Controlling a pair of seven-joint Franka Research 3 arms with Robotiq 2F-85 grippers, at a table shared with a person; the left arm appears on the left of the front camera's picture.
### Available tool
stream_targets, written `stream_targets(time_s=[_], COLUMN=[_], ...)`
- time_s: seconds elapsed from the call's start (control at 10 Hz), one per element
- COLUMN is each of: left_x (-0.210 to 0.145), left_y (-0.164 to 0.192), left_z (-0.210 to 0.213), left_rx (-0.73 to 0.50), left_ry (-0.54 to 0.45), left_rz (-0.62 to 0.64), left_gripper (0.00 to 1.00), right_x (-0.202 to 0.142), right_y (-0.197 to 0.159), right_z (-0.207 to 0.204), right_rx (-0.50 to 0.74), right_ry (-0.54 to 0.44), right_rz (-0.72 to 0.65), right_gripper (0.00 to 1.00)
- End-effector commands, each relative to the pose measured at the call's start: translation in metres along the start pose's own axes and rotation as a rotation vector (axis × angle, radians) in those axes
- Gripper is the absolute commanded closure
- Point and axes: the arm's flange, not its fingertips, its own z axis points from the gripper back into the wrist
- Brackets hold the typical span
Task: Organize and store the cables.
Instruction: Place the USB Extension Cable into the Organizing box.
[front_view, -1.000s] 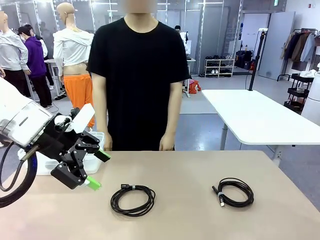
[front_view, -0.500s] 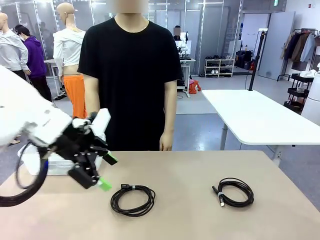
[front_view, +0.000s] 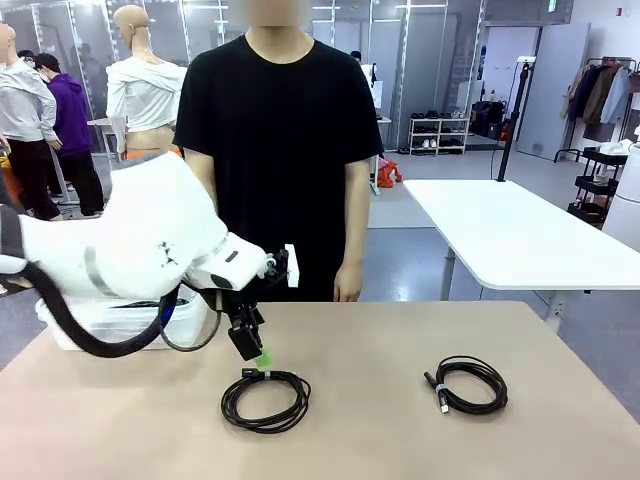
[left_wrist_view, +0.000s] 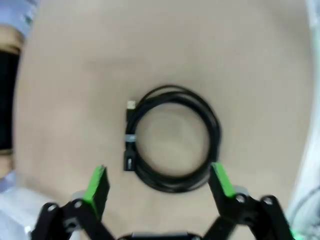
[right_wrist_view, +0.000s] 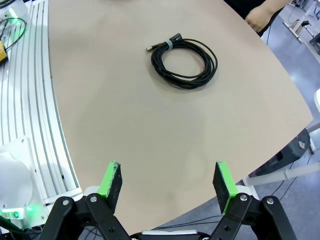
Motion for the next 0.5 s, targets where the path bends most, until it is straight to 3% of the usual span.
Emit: stream_targets(time_s=[0.0, 0.4], left_x=[0.02, 0.008], left_y=[0.021, 0.051], left_z=[-0.021, -0.08], left_rx=[-0.035, -0.061], left_ry=[0.075, 0.095], left_rz=[-0.007, -0.02], left_gripper=[0.0, 0.0], right_x=[0.002, 0.002], right_y=[-0.001, -0.001], right_z=[0.001, 0.001], right_rx=[-0.001, -0.001], right_ry=[-0.009, -0.009], right_rz=[-0.015, -0.015], right_gripper=[0.08, 0.08])
